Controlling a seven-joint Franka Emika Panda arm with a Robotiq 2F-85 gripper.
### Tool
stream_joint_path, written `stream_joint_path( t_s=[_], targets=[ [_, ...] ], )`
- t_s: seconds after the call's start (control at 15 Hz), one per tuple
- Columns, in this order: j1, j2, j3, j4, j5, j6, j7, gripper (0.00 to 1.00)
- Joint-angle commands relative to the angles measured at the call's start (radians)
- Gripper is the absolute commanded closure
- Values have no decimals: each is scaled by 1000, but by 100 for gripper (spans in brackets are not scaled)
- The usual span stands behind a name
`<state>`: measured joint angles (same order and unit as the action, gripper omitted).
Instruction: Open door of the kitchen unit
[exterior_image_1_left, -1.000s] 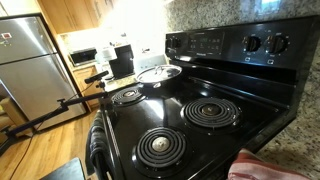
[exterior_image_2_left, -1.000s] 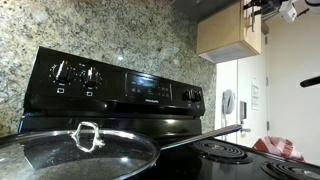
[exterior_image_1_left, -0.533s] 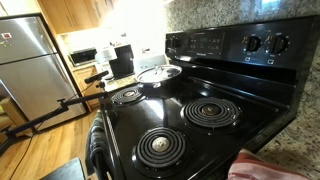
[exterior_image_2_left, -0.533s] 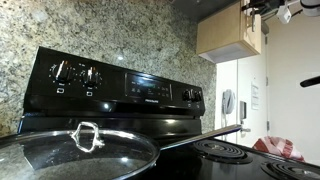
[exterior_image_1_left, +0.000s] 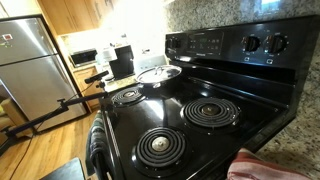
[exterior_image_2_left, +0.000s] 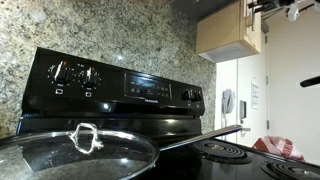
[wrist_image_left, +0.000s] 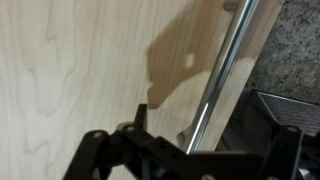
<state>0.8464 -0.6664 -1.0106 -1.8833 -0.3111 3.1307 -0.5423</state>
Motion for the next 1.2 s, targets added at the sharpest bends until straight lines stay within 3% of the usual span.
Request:
stream_joint_path(
  t_s=[0.0, 0.33, 0.4, 1.13],
  targets=[
    [-68, -81, 77, -88, -15, -7, -44, 0],
    [-131, -145, 137, -179, -9, 1, -78, 0],
    [-110, -109, 113, -138, 14, 2, -68, 0],
    [-108, -147, 126, -172, 14, 2, -79, 0]
  ],
)
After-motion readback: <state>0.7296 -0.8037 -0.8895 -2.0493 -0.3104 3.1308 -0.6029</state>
